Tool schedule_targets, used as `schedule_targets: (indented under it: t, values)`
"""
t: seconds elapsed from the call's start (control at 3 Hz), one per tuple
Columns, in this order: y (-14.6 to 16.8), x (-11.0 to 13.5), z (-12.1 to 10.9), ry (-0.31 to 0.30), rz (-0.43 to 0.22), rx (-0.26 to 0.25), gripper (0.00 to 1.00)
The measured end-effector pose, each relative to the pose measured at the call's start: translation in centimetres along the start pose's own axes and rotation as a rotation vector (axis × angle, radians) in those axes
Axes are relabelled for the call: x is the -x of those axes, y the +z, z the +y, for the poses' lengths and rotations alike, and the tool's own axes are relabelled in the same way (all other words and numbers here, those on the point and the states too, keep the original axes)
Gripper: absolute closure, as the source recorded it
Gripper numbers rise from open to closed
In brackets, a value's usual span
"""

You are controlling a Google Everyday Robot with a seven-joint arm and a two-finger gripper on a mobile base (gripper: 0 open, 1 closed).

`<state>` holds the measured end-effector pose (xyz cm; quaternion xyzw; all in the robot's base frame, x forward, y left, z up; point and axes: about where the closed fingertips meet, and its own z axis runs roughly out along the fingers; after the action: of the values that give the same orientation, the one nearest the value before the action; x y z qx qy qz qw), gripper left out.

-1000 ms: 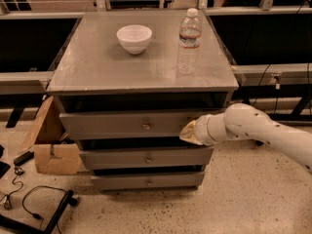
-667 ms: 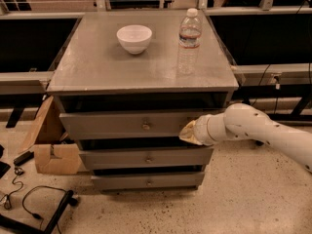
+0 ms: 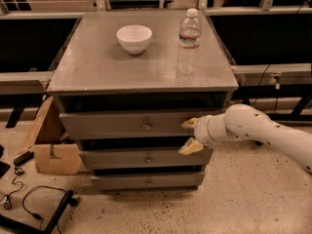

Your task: Close top drawer

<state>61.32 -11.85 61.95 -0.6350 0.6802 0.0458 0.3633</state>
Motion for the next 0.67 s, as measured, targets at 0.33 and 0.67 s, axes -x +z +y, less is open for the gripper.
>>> schedule_targets:
  t: [0.33, 0.67]
  values:
    - [0.0, 0.0, 0.01, 0.0, 0.0, 0.0, 1.0]
    - [-0.02, 0.02, 0.07, -0.001, 0.0, 0.001, 1.0]
